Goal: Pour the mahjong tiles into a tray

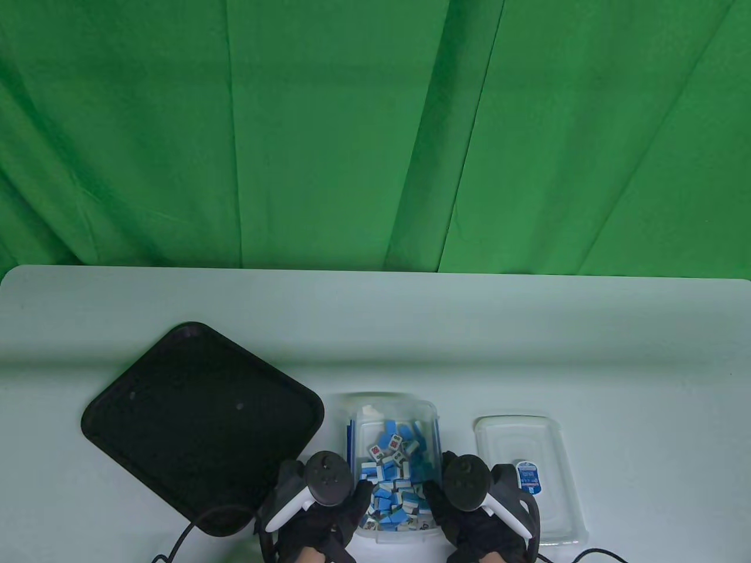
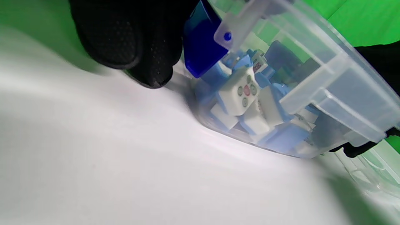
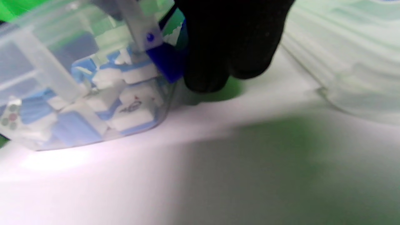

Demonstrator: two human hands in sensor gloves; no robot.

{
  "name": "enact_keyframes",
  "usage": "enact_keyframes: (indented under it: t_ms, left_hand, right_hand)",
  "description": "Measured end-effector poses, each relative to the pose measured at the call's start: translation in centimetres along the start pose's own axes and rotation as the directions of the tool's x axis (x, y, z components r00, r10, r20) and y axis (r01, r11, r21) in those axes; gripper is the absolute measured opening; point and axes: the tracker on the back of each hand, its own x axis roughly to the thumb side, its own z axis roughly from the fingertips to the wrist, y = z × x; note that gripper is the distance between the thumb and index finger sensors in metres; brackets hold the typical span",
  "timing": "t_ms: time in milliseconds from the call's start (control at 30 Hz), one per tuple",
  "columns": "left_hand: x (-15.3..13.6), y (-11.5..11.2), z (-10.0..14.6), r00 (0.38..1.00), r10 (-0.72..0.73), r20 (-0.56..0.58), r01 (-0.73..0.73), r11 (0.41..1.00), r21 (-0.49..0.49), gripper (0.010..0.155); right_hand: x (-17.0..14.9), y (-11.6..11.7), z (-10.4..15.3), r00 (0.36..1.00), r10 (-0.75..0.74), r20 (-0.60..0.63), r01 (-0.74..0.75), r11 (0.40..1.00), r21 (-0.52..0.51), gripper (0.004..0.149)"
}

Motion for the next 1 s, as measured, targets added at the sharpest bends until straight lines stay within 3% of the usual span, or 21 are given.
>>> enact_keyframes:
  t_ms: [1000]
  left_hand:
    - [-0.64, -0.21, -0.03, 0.996, 0.043, 0.077, -0.046, 0.998, 0.039, 0.074]
  right_hand:
    - [0.05, 0.23, 0.06, 1.0, -0.018, 0.011, 0.018, 1.0, -0.024, 0.07]
